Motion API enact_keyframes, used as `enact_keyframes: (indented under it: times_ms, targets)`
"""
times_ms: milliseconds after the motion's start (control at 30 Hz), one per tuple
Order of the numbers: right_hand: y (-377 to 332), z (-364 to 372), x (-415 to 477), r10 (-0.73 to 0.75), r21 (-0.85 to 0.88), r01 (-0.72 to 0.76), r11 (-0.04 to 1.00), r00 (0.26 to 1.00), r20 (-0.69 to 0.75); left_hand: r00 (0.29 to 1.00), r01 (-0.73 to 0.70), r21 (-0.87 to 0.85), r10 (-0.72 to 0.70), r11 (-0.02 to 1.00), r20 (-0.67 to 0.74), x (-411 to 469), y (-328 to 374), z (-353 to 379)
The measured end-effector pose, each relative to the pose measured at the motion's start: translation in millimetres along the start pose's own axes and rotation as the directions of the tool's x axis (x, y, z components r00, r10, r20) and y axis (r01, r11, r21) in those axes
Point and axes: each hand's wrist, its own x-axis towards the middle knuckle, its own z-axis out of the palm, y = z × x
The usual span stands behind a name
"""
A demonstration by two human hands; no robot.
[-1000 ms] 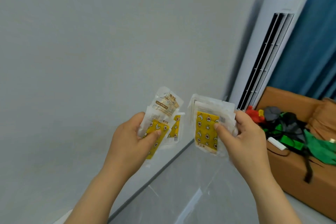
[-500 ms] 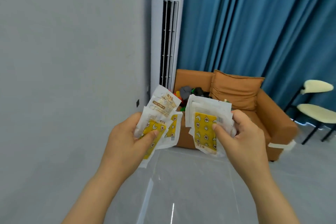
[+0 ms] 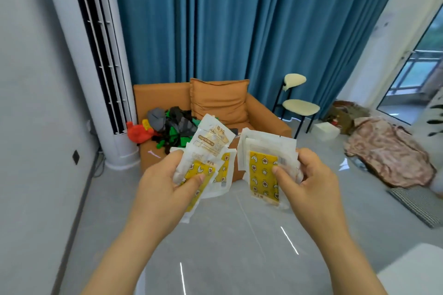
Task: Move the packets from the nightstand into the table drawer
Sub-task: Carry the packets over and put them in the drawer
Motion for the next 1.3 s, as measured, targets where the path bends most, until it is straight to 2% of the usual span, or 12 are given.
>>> enact_keyframes:
  times_ms: [267,533,767,967,1300]
  targets:
    - [56.8,-33.2,42.0,0.097,-0.137,-0.116,0.984,0.986,-0.135,0.985,-0.084,-0.062,0.093,0.995,0.146,65.6,5.3,83.2]
    - [135.9,-99.1,106.7,0.138,-0.164,-0.187,0.969,0.953,-0.27,0.945,-0.119,-0.085,0.139,0.989,0.296,134.4,49.2,201.2]
    - [199.7,-167.7,151.2,0.212,-0.168,-0.275,0.947,0.924,-0.319,0.903,-0.151,-0.112,0.183,0.982,0.388,177.2,90.0,308.2]
    - [254.9,-205.4,181.5,0.298,-0.176,-0.397,0.901,0.86,-0.414,0.848,-0.15,-0.164,0.212,0.975,0.486,218.4,103.6,397.2]
    - [342.8,-244.0,270.9,0.371,-0.179,-0.551,0.815,0.733,-0.57,0.713,-0.193,-0.184,0.267,0.964,0.648,324.7,122.2,545.5]
